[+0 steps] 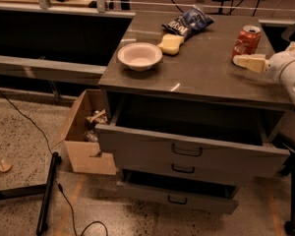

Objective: Place coke can into paper bowl

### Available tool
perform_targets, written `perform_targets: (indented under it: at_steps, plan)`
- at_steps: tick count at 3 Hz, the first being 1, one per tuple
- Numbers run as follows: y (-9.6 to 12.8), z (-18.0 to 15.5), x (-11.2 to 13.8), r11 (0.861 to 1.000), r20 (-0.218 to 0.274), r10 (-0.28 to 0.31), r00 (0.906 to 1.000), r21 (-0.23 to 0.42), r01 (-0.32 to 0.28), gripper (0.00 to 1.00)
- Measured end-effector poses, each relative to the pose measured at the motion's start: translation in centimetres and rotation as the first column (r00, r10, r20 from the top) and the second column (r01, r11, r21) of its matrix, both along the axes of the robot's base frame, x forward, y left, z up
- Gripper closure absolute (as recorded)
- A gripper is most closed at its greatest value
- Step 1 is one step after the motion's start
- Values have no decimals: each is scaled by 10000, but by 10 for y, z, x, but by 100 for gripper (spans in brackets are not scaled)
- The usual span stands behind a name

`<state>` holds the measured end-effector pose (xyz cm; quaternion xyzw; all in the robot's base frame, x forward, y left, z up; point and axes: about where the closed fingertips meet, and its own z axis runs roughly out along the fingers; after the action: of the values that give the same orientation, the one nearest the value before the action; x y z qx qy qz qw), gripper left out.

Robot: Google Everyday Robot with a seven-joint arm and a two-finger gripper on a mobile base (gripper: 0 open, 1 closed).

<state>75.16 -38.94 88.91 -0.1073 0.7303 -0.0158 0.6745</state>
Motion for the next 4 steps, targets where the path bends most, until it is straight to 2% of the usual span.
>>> perform_targets:
  at_steps: [1, 2, 3, 4]
  plan:
    - [9, 1, 18, 9995, -27, 298, 9996, 125, -298, 0]
    - [21, 4, 34, 9976, 17, 627, 9980, 308, -627, 15]
    - [29, 8, 43, 9948, 3, 920, 9958, 437, -919, 39]
    - [36, 17, 50, 9892, 30, 1114, 9938, 954, -1111, 71]
